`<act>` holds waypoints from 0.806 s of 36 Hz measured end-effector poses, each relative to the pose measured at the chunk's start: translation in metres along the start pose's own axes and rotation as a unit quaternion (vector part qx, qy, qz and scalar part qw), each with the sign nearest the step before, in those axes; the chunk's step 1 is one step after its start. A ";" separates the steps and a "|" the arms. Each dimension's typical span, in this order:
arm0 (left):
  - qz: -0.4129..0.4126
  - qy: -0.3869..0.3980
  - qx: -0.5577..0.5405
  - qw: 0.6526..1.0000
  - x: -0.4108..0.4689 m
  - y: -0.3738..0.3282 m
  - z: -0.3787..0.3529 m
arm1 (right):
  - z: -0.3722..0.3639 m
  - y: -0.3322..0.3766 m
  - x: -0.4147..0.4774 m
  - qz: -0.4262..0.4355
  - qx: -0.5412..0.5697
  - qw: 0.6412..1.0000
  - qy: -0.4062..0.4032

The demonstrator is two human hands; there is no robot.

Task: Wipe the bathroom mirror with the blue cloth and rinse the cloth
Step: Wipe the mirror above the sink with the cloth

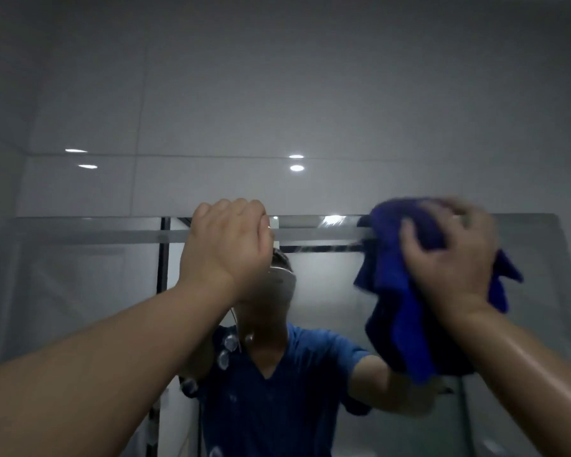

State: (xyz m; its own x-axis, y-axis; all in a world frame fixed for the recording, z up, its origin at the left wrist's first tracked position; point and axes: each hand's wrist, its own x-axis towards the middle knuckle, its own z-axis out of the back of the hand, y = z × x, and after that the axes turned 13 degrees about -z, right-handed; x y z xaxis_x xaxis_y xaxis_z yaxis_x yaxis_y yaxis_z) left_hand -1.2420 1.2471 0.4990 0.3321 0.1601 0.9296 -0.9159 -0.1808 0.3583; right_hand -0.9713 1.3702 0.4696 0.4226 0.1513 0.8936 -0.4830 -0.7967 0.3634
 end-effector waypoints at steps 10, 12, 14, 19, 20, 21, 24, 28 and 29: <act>-0.018 -0.008 0.009 1.000 0.000 0.001 0.002 | -0.054 0.116 -0.038 0.025 -0.028 0.998 0.052; -0.027 -0.004 0.013 1.000 0.001 0.003 0.003 | -0.055 0.124 -0.062 0.069 -0.021 0.993 0.093; -0.029 0.000 0.003 1.000 0.001 0.003 0.006 | -0.051 0.119 -0.071 0.088 -0.013 0.988 0.128; -0.019 0.025 0.020 0.999 0.003 0.001 0.007 | -0.020 0.055 -0.068 0.218 -0.025 0.958 0.182; -0.014 0.031 0.026 0.999 0.004 0.000 0.007 | -0.012 0.037 -0.067 0.235 -0.031 0.955 0.181; -0.011 0.034 0.028 0.999 0.004 -0.002 0.007 | -0.005 0.021 -0.063 0.236 -0.035 0.955 0.174; -0.005 0.027 0.019 0.999 0.004 -0.006 0.008 | 0.013 -0.023 -0.030 0.148 -0.039 0.981 0.117; -0.011 0.018 0.040 0.999 0.006 -0.007 0.008 | 0.037 -0.085 0.033 -0.053 -0.057 0.997 0.003; -0.012 0.017 0.045 0.999 0.006 -0.007 0.008 | 0.044 -0.095 0.045 -0.103 -0.056 0.993 -0.019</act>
State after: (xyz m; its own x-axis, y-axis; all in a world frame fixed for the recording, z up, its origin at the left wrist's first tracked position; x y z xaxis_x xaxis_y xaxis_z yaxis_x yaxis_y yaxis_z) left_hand -1.2317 1.2417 0.5028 0.3441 0.1980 0.9178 -0.8831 -0.2637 0.3880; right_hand -0.8723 1.4270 0.4639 0.5483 0.2802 0.7879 -0.4656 -0.6803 0.5660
